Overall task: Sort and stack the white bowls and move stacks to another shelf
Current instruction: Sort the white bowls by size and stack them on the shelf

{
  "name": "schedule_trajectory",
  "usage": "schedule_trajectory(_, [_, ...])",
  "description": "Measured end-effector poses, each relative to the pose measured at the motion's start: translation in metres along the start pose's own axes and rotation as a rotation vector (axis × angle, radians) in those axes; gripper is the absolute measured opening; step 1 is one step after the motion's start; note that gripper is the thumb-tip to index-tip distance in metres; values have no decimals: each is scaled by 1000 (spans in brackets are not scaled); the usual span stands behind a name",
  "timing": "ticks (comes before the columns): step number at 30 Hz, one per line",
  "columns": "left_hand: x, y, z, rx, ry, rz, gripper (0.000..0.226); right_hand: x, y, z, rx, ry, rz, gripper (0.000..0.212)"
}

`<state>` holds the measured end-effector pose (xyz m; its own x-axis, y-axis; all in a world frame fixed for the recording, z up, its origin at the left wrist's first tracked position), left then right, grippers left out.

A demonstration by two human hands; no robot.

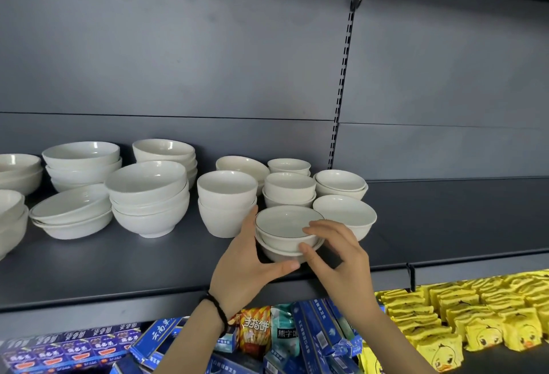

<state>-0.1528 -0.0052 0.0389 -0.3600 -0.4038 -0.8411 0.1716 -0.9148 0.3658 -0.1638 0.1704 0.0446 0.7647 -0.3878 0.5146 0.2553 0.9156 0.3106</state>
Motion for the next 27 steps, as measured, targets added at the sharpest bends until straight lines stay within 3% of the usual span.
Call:
schedule_trajectory(10, [-10, 8, -3, -68, 41, -60, 73, -2, -2, 5, 71, -71, 190, 26])
schedule_trajectory(13, [-6, 16, -3, -84, 77, -45, 73, 6, -6, 12, 141, -28, 108, 20])
schedule_trajectory(15, [-6, 19, -3, -85, 88, -29, 73, 10, 0, 22, 166, 30, -6, 28])
schedule_trajectory(18, [-6, 16, -1, -92, 103, -27, 74, -3, 31, 51, 66, -26, -19, 13])
schedule_trajectory(21, [-5, 8, 2, -117, 102, -21, 77, -45, 67, 94, -35, -187, -115, 16])
schedule_trajectory(24, [-4, 2, 2, -166, 88, 47, 78, -88, 83, 121, 75, -314, -84, 19])
schedule_trajectory(27, [-3, 1, 2, -192, 80, 88, 77, -128, 78, 130, 266, -297, -173, 26])
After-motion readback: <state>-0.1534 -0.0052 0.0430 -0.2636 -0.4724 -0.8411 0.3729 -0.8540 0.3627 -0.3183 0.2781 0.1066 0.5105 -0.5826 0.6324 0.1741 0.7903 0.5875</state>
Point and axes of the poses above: each hand's wrist, its own z-axis towards the middle knuckle, its own y-axis out of the back of the hand, x = y × z, the point moved 5 cm from there along z, towards the middle knuckle, and after that the axes turned 2 degrees about y, right-handed, at the moved point
